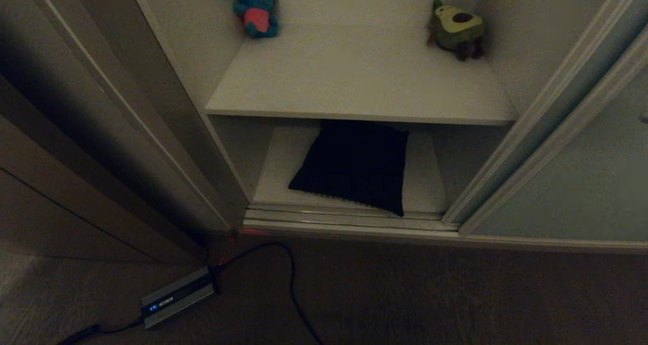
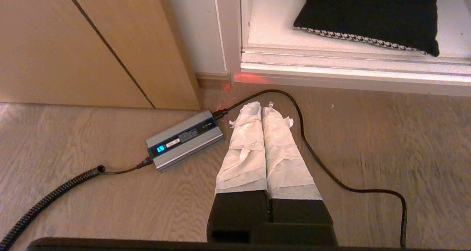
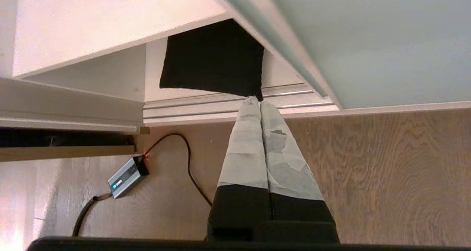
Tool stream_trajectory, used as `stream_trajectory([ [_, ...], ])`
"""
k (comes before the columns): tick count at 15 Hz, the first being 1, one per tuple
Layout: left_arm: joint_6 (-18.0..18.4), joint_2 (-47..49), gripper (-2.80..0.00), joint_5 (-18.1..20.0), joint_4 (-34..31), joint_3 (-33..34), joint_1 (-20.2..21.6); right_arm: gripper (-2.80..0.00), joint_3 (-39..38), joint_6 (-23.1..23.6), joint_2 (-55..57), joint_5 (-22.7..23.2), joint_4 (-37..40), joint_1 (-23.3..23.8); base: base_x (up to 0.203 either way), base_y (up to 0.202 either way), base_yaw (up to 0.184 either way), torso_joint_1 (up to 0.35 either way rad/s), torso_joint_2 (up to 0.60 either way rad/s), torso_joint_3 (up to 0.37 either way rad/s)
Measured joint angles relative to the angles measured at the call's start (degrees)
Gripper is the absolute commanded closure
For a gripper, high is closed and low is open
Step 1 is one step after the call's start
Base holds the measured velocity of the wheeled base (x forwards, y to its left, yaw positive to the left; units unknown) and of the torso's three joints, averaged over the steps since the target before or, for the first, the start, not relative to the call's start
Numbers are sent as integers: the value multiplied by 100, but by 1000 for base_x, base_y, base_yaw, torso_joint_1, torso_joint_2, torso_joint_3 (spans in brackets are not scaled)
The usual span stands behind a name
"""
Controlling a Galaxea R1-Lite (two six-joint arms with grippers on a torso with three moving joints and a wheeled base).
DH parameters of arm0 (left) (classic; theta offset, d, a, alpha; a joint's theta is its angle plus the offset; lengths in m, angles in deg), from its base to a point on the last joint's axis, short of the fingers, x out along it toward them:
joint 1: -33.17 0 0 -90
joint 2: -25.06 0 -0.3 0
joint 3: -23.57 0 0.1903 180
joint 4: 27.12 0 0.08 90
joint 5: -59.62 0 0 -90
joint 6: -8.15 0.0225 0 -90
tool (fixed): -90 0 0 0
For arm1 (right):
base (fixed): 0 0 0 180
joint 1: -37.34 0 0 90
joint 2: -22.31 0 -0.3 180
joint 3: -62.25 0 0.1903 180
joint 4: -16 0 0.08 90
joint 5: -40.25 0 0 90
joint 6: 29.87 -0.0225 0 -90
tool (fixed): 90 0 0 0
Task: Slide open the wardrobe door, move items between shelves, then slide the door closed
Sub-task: Close the door
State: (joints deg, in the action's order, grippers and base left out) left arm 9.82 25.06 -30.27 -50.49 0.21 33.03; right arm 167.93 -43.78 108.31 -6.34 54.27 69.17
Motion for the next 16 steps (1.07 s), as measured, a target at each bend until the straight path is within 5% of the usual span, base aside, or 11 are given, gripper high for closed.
stream_trajectory([
  [16, -2, 0, 0, 0, 0, 0, 0, 0, 269, -24, 524, -280, -135, -344, 0, 0, 0, 0, 0, 0],
])
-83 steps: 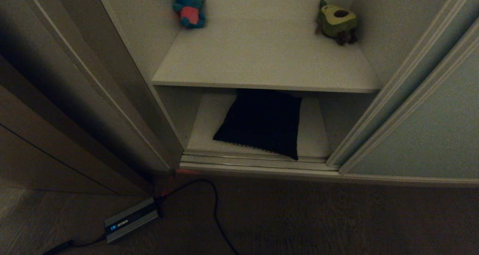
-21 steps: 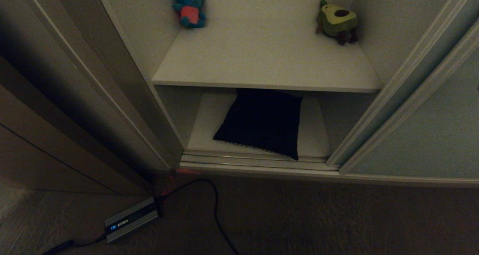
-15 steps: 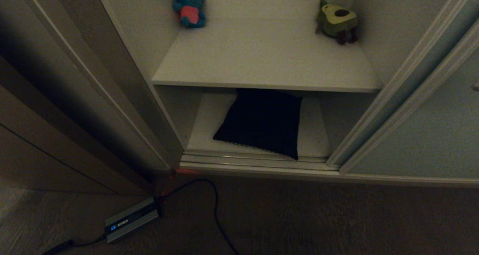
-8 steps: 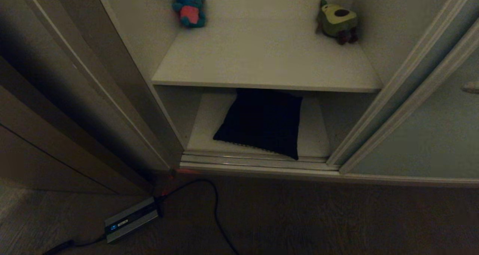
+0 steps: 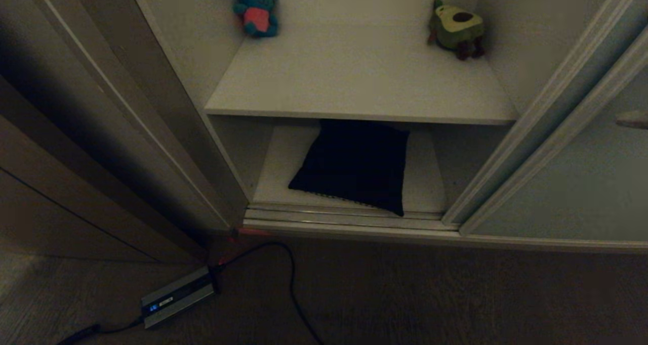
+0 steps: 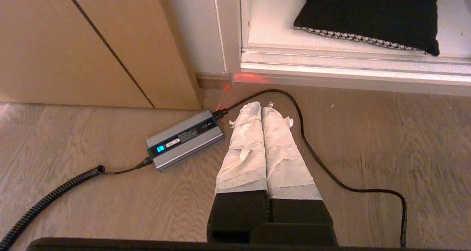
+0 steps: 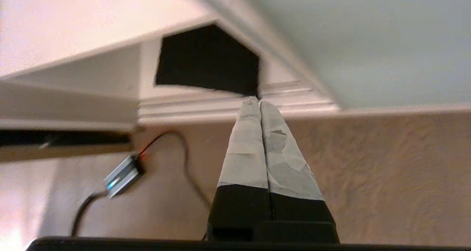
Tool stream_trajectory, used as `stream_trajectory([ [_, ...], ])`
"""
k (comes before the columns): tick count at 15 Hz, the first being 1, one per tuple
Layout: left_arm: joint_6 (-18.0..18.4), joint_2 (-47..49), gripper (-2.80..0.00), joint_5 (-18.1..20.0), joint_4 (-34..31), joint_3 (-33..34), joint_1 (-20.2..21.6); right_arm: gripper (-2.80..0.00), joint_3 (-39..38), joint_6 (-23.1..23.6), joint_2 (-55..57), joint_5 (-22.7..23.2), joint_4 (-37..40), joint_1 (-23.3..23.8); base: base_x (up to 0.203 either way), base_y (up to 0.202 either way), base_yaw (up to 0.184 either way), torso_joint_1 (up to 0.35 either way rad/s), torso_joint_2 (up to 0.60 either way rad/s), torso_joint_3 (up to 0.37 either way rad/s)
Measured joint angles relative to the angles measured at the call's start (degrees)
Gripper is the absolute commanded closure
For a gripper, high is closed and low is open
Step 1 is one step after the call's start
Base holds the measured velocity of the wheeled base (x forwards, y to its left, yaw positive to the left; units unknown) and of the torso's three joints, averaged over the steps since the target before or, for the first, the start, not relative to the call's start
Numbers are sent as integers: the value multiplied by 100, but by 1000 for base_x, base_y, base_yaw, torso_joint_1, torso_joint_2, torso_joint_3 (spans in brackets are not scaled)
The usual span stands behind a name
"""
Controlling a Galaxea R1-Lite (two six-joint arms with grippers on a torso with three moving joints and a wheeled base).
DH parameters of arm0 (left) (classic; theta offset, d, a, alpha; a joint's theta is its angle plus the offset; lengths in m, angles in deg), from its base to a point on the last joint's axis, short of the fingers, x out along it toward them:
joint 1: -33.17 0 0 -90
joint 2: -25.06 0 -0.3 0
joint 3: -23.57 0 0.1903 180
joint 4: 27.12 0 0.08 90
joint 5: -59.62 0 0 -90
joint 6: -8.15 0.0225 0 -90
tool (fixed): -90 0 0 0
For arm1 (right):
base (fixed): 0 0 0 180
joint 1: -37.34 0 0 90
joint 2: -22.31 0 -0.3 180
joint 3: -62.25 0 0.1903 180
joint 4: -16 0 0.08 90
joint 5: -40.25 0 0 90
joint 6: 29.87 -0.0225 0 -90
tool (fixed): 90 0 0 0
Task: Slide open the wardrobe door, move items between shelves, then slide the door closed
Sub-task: Close the door
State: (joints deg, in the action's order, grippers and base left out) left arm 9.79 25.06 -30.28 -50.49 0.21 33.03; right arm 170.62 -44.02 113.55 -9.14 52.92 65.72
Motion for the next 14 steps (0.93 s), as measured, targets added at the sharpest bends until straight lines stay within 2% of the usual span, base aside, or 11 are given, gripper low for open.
stream_trajectory([
  [5, 0, 0, 0, -3, 0, 0, 0, 0, -144, 21, 25, -194, -174, 10, 0, 0, 0, 0, 0, 0],
  [9, 0, 0, 0, -1, 0, 0, 0, 0, 110, 7, 244, -688, -279, -47, 0, 0, 0, 0, 0, 0],
  [14, 2, 0, 0, -1, 0, 0, 0, 0, 271, -65, 508, -710, -306, -131, 0, 0, 0, 0, 0, 0],
])
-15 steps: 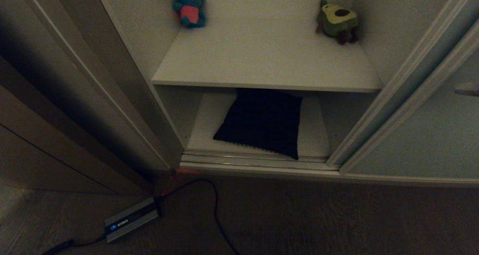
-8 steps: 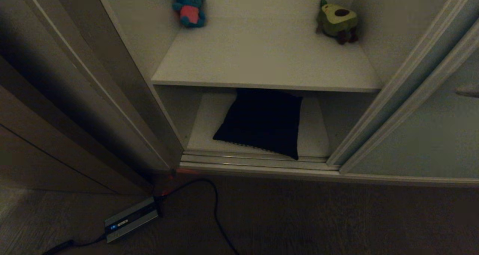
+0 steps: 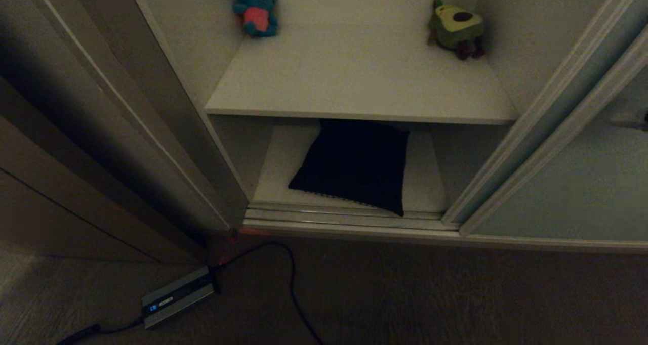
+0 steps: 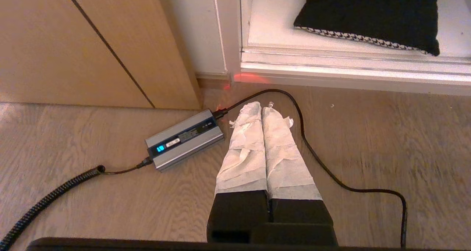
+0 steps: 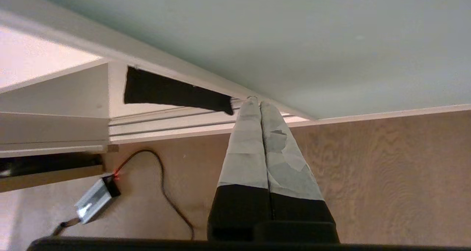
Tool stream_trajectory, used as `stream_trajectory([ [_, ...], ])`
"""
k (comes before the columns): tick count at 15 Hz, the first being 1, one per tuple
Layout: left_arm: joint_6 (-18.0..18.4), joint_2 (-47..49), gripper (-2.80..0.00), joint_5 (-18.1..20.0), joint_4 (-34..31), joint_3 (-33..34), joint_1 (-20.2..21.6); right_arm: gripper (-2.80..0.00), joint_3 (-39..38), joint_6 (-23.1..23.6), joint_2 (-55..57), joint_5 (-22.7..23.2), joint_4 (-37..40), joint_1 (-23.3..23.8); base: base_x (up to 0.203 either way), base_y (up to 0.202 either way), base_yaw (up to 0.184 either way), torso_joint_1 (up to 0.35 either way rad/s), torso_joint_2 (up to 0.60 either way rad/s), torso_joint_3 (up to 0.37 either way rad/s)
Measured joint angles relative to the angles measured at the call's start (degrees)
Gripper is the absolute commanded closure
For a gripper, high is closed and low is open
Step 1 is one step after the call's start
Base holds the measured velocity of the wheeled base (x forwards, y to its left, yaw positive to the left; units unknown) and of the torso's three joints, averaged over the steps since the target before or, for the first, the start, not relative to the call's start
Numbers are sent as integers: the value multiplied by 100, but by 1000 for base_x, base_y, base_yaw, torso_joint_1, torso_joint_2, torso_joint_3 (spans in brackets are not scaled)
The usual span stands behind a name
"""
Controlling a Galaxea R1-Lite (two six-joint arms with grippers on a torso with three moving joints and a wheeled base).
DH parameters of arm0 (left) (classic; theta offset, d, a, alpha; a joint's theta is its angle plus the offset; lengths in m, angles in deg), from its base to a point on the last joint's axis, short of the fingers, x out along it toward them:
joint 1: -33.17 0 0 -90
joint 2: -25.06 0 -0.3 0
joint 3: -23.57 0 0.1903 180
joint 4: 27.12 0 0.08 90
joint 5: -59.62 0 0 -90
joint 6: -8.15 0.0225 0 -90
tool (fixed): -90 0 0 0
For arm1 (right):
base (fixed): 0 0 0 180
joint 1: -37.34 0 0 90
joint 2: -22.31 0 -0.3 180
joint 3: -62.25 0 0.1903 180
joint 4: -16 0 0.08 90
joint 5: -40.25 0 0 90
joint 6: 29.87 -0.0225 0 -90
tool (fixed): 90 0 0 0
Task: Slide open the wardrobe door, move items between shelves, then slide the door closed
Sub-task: Close the door
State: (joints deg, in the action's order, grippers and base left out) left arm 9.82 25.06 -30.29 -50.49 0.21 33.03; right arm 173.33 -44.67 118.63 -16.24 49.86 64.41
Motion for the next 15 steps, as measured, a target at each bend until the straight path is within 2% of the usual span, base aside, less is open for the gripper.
stream_trajectory([
  [5, -1, 0, 0, 1, 0, 0, 0, 0, 93, -89, 105, -6, -6, -149, 0, 0, 0, 0, 0, 0],
  [10, 0, 0, 0, 0, 0, 0, 0, 0, 313, -87, 272, -308, -17, -272, 0, 0, 0, 0, 0, 0],
  [15, -2, 0, 0, 0, 0, 0, 0, 0, 252, -103, 333, -349, -243, -364, 0, 0, 0, 0, 0, 0],
])
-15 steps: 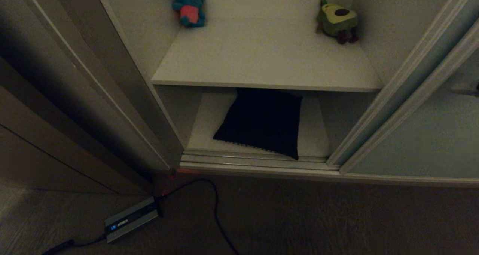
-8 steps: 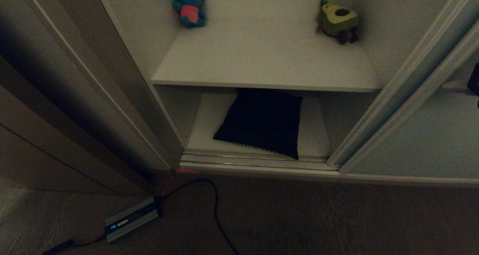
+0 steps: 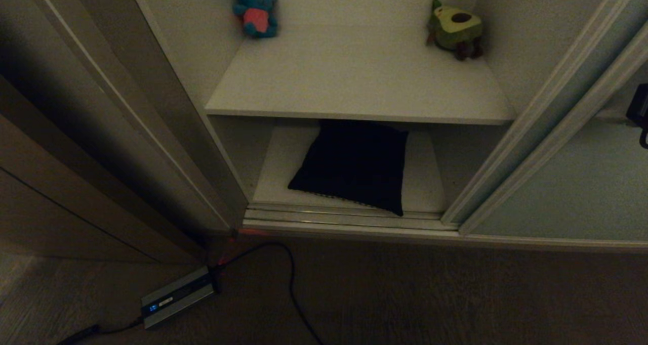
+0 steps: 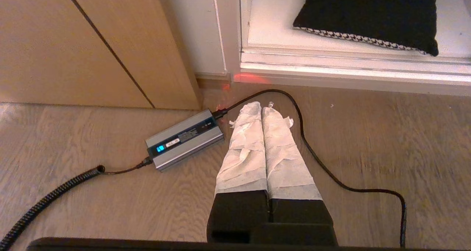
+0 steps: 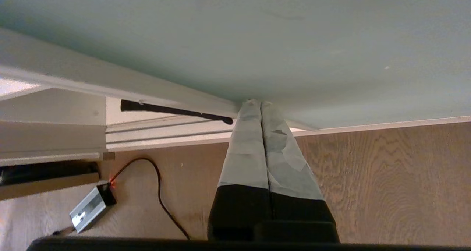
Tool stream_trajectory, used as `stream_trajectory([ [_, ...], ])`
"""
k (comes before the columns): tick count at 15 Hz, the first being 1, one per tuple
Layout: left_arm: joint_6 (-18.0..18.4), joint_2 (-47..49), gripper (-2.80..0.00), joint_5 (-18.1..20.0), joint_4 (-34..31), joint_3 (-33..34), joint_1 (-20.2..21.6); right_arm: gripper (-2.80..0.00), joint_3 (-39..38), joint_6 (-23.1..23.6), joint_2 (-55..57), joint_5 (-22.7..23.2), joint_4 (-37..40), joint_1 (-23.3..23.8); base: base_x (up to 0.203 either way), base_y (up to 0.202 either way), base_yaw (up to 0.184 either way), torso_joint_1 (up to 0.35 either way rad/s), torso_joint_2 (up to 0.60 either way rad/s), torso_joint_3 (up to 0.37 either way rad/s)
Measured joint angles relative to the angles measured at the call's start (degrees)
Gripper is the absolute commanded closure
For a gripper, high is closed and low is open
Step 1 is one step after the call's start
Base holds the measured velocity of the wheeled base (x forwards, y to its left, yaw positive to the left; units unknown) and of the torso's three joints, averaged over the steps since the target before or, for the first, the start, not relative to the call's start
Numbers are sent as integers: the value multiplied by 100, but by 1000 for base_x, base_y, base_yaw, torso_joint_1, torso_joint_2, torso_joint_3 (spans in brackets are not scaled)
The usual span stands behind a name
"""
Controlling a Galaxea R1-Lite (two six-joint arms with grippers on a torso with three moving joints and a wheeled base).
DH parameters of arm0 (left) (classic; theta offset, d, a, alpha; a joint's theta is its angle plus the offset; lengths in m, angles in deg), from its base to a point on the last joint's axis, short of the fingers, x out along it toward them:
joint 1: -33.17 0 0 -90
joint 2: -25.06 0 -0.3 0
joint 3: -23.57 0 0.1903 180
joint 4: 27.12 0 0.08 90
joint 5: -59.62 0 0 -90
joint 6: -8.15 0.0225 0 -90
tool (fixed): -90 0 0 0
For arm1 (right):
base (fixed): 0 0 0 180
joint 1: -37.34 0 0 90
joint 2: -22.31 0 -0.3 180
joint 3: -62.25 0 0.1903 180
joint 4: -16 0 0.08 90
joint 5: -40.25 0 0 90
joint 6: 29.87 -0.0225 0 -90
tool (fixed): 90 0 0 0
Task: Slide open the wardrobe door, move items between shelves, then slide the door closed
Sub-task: Close the door
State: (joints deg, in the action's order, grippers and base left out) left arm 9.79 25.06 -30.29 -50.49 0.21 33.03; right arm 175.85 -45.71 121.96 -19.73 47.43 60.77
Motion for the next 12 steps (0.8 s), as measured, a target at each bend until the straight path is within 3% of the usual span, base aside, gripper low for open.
stream_trajectory([
  [6, 0, 0, 0, 0, 0, 0, 0, 0, -306, -1, -196, -225, -36, -560, 0, 0, 0, 0, 0, 0],
  [12, 0, 0, 0, 0, -1, 0, -2, 0, -522, -1, -334, -731, -366, -1605, 0, 0, 0, 0, 0, 0],
])
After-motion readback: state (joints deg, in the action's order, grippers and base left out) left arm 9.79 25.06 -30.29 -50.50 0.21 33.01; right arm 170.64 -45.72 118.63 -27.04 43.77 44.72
